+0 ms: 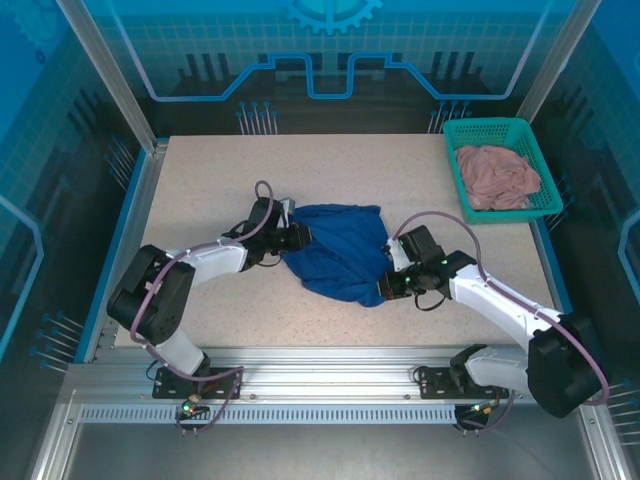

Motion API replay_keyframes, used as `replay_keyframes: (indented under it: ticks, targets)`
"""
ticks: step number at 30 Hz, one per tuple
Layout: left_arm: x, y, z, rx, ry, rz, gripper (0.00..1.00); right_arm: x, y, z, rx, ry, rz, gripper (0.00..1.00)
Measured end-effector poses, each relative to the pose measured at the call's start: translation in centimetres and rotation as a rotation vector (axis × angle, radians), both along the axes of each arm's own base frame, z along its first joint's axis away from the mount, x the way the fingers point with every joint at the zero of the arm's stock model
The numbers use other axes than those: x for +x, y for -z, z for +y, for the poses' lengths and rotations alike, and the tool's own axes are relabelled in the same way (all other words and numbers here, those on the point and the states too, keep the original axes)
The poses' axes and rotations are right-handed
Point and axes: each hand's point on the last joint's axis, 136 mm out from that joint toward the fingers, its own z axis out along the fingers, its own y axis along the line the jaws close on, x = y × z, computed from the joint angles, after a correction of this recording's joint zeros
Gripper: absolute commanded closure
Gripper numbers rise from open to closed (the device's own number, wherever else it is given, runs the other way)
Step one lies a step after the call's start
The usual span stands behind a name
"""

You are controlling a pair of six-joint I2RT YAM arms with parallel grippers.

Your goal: Fold the inside-out t-shirt

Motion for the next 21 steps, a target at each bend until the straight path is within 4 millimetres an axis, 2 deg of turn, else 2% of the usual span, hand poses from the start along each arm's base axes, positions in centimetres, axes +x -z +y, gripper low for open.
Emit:
replay_keyframes:
  ticks: [2,4,7,9,12,14,16,18,20,21]
  targets:
    - [0.5,-2.2,-0.2,-0.010,0.016,-0.051,1.00,1.2,-1.5,-0.2,-0.023,-0.003,-0.053,1.00]
    - [0.7,-5.5,-0.2,-0.032,0.026,-0.111,1.00,3.2,-4.5,-0.5,-0.036,0.005,-0.152,1.00]
    - [0.9,-14.6,0.6,-0.130,0.021,-0.283,1.00,7.1,-12.0,-2.0,-0.035,0.064,-0.388,1.00]
    - [0.6,-21.9,1.7,-0.224,0.003,-0.432,1.00,8.8,-18.0,-3.7,-0.041,0.120,-0.579,1.00]
    - [-0.6,-30.9,3.5,-0.351,-0.014,-0.614,1.00,9.6,-25.3,-6.3,-0.060,0.196,-0.805,1.00]
    - [-1.1,-34.6,4.5,-0.408,-0.024,-0.683,1.00,9.8,-28.4,-7.6,-0.063,0.237,-0.904,1.00]
    - [-1.1,-36.4,5.3,-0.449,-0.040,-0.709,1.00,10.1,-30.1,-8.2,-0.054,0.250,-0.958,1.00]
    - [-0.5,-36.8,5.6,-0.480,-0.060,-0.693,1.00,10.6,-31.1,-7.5,-0.024,0.198,-0.976,1.00]
    - [0.3,-36.7,4.7,-0.477,-0.054,-0.664,1.00,11.4,-31.5,-6.0,0.020,0.123,-0.972,1.00]
    - [0.8,-36.6,3.4,-0.458,-0.034,-0.647,1.00,11.8,-31.6,-4.9,0.054,0.073,-0.963,1.00]
